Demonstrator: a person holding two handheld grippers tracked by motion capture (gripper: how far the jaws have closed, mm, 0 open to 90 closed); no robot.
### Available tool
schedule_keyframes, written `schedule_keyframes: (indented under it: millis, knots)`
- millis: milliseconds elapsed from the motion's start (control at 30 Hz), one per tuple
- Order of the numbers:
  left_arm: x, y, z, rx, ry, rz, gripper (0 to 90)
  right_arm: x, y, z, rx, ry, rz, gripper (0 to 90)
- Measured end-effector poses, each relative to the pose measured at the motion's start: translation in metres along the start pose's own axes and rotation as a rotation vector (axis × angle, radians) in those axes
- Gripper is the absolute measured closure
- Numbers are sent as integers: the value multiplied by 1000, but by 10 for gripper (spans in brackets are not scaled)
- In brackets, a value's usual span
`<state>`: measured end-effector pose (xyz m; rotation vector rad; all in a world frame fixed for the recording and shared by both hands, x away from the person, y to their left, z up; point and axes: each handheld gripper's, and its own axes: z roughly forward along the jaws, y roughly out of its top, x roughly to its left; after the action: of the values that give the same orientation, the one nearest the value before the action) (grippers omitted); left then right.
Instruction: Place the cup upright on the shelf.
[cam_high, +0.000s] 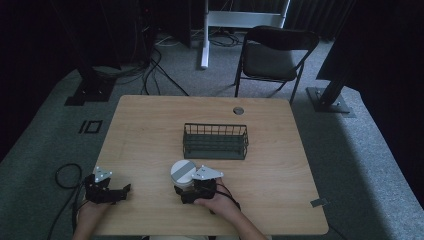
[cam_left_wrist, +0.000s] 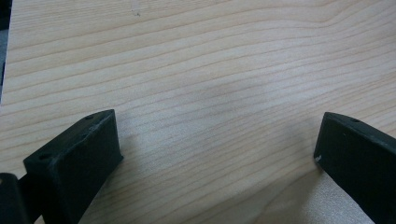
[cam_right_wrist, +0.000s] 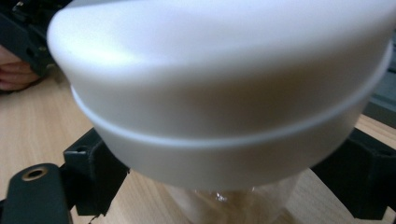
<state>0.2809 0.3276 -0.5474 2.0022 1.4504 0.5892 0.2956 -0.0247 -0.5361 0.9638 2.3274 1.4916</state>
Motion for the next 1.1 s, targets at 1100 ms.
schedule_keyframes:
  millis: [1100]
  knots:
    - [0, 0, 0, 0, 1, 0, 6, 13, -4, 13, -47, -148, -38, 175]
